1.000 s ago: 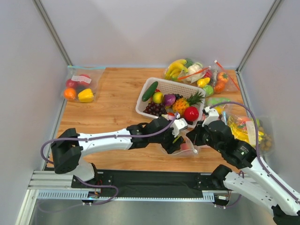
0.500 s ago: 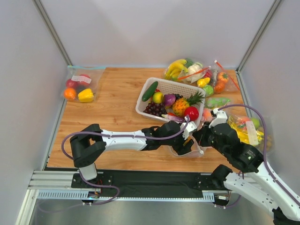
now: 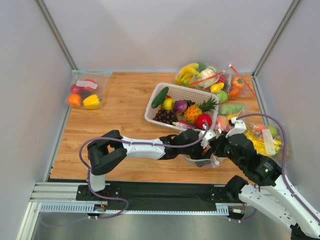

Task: Open the zip-top bag and remove the fake food

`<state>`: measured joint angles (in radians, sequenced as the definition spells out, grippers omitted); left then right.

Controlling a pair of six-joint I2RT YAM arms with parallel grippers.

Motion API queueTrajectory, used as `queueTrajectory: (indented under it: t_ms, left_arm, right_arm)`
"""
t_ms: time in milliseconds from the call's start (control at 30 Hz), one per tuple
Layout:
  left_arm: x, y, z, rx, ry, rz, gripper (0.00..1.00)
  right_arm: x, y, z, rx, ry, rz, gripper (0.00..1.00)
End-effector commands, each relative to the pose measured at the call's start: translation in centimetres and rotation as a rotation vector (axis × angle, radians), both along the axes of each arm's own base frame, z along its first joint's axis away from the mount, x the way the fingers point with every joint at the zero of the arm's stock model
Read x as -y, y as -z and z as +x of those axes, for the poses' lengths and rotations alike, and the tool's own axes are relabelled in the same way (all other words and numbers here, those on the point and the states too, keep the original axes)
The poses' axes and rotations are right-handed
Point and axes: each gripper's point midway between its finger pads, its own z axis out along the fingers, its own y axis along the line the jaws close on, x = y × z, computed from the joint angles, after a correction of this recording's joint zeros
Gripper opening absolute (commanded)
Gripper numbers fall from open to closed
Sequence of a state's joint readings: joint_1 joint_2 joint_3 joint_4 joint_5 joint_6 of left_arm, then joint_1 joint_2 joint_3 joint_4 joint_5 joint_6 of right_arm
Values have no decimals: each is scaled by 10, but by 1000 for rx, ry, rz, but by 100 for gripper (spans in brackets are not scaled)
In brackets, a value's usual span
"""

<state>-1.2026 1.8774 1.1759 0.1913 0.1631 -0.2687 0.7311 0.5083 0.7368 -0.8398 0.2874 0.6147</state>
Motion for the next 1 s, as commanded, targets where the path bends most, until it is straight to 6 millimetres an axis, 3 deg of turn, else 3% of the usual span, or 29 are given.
queueTrajectory:
  t_ms: [0,267,400,467,500,600,700,800,967]
  left_arm:
    - [25,-18,0,-20,11,-80,80]
    - [24,13,-9,-71,14,-17,84]
    - [26,28,-25,-76,34,20,84]
    - [24,35,-30,-84,36,42,82]
    - [21,39,-32,-89,36,49,71]
    - [15,34,-32,-75,28,40,45]
    - [5,20,-28,-42,9,36,34]
    - [-4,-7,-24,-11,-22,2,28]
    - [-19,-28,-15,31,-78,14,27]
  right_arm:
    - [-9,-2,-4,-8,-21,56,0]
    - [-10,-1,-3,-6,-21,58,0]
    - [-9,-1,-2,-5,-16,58,0]
    - [-9,-1,-2,-4,-14,56,0]
    - [-8,-1,-2,-3,-13,56,0]
    - [-6,-2,-2,3,-7,54,0]
    - [-5,-2,-3,4,-4,49,0]
    - [-4,1,-3,1,-4,43,0]
    - [-6,2,-3,-5,-10,43,0]
